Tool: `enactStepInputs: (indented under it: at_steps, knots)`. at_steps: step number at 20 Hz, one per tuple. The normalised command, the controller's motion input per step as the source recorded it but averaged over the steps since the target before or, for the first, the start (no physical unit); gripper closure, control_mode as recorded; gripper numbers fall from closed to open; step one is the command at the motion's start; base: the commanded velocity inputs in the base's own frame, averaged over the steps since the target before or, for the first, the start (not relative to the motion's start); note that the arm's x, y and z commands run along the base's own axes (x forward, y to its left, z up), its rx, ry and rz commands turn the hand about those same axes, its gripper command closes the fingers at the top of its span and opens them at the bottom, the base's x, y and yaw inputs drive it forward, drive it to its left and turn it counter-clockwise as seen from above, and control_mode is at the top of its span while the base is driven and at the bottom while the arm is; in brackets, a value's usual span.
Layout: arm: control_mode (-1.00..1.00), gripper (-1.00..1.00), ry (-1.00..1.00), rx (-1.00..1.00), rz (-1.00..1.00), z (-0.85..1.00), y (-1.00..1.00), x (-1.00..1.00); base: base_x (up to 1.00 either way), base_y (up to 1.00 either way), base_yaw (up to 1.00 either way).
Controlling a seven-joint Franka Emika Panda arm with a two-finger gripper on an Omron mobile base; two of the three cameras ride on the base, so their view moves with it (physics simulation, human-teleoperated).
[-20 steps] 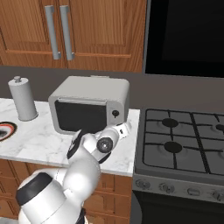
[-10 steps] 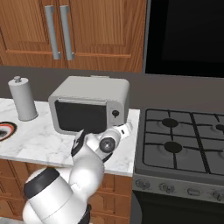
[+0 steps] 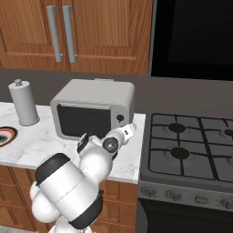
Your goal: Pull the toaster oven rack outwards. Pick up the baguette from the plate and place it on the toaster oven rack. Close the toaster oven door fully and set the temperature to the lowest setting.
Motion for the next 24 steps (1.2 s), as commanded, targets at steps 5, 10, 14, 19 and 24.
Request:
enactStepInputs:
  at_steps: [5,10,14,19,24]
  knots:
    - [-1.0,-1.0,-0.03,-0.1,-0.03,-0.26,0.28,-0.01,0.0,0.0,0.0]
    - [-1.0,-1.0,-0.03,-0.04,-0.04,-0.16,0.08,0.0,0.0,0.0,0.0]
    - [-1.0,-1.0,0.0,-0.02,-0.04,-0.1,0.02,0.01,0.0,0.0,0.0]
    - [-1.0,-1.0,0.0,0.0,-0.04,-0.02,-0.07,0.0,0.0,0.0,0.0]
    - [-1.0,-1.0,-0.01,0.01,-0.11,0.0,-0.1,0.0,0.0,0.0,0.0]
